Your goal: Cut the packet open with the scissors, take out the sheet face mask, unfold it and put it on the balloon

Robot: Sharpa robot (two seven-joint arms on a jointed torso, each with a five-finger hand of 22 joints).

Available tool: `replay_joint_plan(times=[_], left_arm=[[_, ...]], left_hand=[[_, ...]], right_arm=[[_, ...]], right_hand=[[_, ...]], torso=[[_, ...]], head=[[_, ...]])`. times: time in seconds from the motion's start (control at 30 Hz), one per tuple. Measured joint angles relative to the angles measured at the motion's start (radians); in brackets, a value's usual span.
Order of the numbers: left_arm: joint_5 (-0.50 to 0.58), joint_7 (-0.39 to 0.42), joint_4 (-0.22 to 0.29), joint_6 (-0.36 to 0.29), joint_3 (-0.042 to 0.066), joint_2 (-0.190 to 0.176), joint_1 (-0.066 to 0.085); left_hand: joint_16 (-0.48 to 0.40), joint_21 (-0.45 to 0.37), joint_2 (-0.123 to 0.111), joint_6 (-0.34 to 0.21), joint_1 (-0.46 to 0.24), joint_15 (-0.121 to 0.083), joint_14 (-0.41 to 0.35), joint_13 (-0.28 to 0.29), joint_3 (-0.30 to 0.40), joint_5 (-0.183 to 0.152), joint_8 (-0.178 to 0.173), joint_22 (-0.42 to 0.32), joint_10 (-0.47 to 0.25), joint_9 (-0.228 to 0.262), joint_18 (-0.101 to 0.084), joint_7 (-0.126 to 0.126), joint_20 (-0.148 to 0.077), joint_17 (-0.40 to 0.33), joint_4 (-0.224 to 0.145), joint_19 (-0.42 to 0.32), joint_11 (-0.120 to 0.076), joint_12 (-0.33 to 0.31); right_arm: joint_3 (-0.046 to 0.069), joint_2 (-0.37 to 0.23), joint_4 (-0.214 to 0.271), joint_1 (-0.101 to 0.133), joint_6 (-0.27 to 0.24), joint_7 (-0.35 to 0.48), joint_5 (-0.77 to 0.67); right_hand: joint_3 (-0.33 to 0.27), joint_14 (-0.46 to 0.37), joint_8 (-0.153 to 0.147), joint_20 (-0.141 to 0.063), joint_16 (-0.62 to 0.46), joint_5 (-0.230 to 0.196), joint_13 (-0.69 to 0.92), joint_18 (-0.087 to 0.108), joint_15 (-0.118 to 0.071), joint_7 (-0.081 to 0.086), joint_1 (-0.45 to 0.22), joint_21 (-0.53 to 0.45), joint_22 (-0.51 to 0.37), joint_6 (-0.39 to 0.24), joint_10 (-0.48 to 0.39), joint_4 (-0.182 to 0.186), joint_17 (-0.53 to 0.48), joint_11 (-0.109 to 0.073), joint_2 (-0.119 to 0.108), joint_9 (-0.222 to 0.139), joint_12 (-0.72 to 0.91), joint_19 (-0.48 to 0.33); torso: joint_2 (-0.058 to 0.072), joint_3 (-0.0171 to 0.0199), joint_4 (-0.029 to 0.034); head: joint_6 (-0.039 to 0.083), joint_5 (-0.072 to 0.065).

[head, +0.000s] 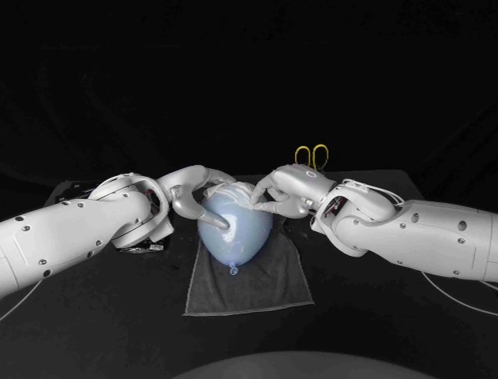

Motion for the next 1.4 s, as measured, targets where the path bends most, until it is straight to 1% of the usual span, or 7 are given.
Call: replay_joint_plan(times=[0.5,1.03,1.07,1.1,1.13,1.23,1.4], left_arm=[[0.014,0.002,0.003,0.002,0.000,-0.001,0.000],[0.045,0.006,0.001,0.002,0.000,-0.005,-0.001],[0.047,0.006,0.001,0.002,0.000,-0.005,-0.001],[0.048,0.006,0.001,0.002,0.000,-0.006,-0.001],[0.051,0.006,0.000,0.002,0.000,-0.006,-0.001],[0.055,0.007,-0.001,0.002,0.000,-0.006,-0.001],[0.062,0.008,-0.001,0.003,0.000,-0.006,-0.001]], left_hand=[[-0.010,-0.006,0.009,0.000,0.001,-0.003,0.003,0.000,0.022,0.000,0.004,0.000,0.004,0.000,0.000,0.000,0.000,0.001,-0.003,0.007,-0.003,-0.006],[-0.018,-0.006,0.013,0.000,-0.003,0.000,0.014,0.001,0.036,0.000,0.004,0.000,0.018,0.002,0.000,0.000,0.004,0.002,-0.005,0.011,-0.004,-0.007],[-0.018,-0.006,0.013,0.000,-0.003,0.000,0.014,0.001,0.036,0.000,0.004,0.000,0.018,0.002,0.000,0.000,0.004,0.002,-0.005,0.011,-0.003,-0.009],[-0.018,-0.006,0.013,0.000,-0.003,0.000,0.014,0.001,0.036,0.000,0.004,0.000,0.018,0.002,0.000,0.000,0.004,0.002,-0.005,0.011,-0.003,-0.009],[-0.018,-0.007,0.014,0.000,-0.002,0.000,0.014,0.001,0.036,0.000,0.004,0.000,0.018,0.002,0.000,0.000,0.002,0.002,-0.005,0.012,-0.003,-0.009],[-0.018,-0.010,0.016,0.000,0.000,0.000,0.014,0.001,0.039,0.000,0.004,0.000,0.018,0.002,0.000,0.000,0.000,0.002,-0.003,0.014,-0.003,-0.009],[-0.018,-0.010,0.017,0.000,0.001,0.000,0.014,0.001,0.039,0.000,0.004,0.000,0.018,0.002,0.000,0.000,0.000,0.002,-0.003,0.014,-0.003,-0.009]], right_arm=[[0.000,-0.005,0.021,0.000,-0.121,-0.006,0.011],[0.008,-0.042,0.054,0.022,-0.212,0.020,0.111],[0.009,-0.047,0.053,0.026,-0.205,0.020,0.116],[0.010,-0.051,0.052,0.028,-0.199,0.020,0.119],[0.010,-0.054,0.052,0.030,-0.190,0.020,0.122],[0.010,-0.061,0.051,0.032,-0.151,0.017,0.125],[0.008,-0.057,0.057,0.030,-0.079,0.005,0.117]], right_hand=[[0.082,0.008,0.047,-0.005,0.003,0.000,-0.021,-0.001,-0.017,-0.016,-0.025,0.011,-0.001,-0.030,0.019,0.012,-0.001,-0.019,0.025,0.024,0.082,0.005],[0.144,0.014,0.167,-0.012,0.001,0.000,-0.015,-0.001,-0.029,-0.016,-0.078,0.019,0.000,-0.120,0.050,-0.011,0.000,-0.045,0.017,0.025,0.080,0.012],[0.149,0.014,0.186,-0.015,0.000,0.001,-0.014,-0.001,-0.029,-0.009,-0.093,0.011,0.000,-0.148,0.052,-0.014,0.000,-0.045,0.002,0.041,0.068,0.010],[0.153,0.015,0.180,-0.014,-0.001,0.006,-0.018,-0.001,-0.028,0.003,-0.110,0.007,0.000,-0.178,0.060,-0.014,0.000,-0.052,-0.017,0.164,0.058,0.010],[0.145,0.017,0.164,-0.011,0.000,0.006,-0.023,-0.001,-0.022,0.015,-0.120,0.007,0.000,-0.194,0.067,-0.009,0.000,-0.051,-0.038,0.212,0.054,0.006],[0.086,0.016,0.093,0.003,0.003,0.006,-0.025,-0.001,0.010,0.052,-0.160,-0.008,0.000,-0.230,0.112,0.002,0.000,-0.021,-0.146,0.202,0.042,-0.006],[0.030,0.014,0.019,0.023,0.003,0.006,-0.019,-0.007,0.034,0.078,-0.165,-0.033,0.000,-0.263,0.108,0.015,0.000,0.009,-0.203,0.157,0.025,-0.016]], torso=[[0.000,-0.0007,0.0002],[0.000,-0.0013,0.0004],[0.000,-0.0012,0.0003],[0.000,-0.0018,0.0002],[0.000,-0.0020,0.0002],[0.000,-0.0031,0.0000],[-0.001,-0.0042,0.0002]], head=[[-0.001,-0.001],[0.002,-0.003],[0.002,-0.002],[0.002,-0.002],[0.002,-0.002],[0.003,-0.001],[0.004,-0.001]])
